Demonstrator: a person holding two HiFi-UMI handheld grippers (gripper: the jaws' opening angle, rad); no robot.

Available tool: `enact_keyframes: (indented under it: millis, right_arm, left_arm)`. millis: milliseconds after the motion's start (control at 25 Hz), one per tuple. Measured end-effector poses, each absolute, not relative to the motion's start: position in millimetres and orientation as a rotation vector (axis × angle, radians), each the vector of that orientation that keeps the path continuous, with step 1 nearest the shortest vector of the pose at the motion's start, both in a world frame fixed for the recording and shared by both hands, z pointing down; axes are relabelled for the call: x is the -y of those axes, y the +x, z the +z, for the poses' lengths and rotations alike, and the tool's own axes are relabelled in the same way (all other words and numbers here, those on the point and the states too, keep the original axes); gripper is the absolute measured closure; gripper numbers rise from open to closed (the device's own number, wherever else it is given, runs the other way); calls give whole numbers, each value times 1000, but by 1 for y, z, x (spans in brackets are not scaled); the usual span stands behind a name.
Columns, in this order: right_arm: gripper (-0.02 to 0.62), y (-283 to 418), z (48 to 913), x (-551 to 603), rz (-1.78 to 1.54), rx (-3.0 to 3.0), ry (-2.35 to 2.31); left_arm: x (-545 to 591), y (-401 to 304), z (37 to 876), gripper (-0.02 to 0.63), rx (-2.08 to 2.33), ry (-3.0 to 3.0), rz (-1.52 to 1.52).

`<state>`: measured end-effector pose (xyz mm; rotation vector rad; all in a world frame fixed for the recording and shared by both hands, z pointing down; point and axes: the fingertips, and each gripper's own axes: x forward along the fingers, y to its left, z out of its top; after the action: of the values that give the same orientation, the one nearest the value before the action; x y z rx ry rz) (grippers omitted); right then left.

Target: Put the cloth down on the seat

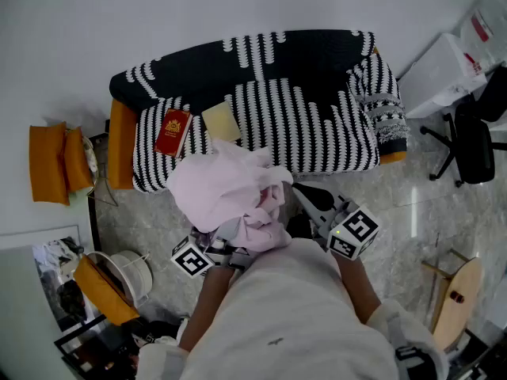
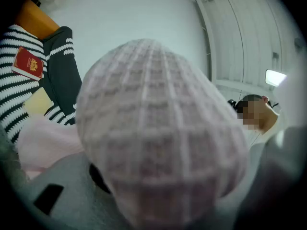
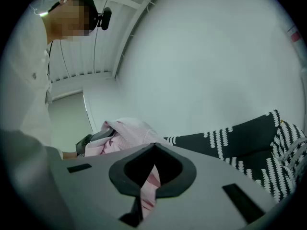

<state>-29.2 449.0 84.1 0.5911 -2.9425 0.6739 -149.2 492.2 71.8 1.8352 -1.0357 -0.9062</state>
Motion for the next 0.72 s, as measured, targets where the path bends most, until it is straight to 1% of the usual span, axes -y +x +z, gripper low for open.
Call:
enact_keyframes:
  millis: [360, 520, 720]
  right_arm:
    - [589, -40, 81, -455, 672, 2943, 537]
    - [588, -36, 77, -456, 707, 2987, 524]
    - [588, -19, 92, -451, 697, 2918, 571]
  left_arm:
    - [-497, -158, 80, 334, 1043, 1796, -917]
    - [-496, -153, 83, 334, 1046, 1787, -916]
    - [-488, -141, 88, 334, 1054, 1781, -896]
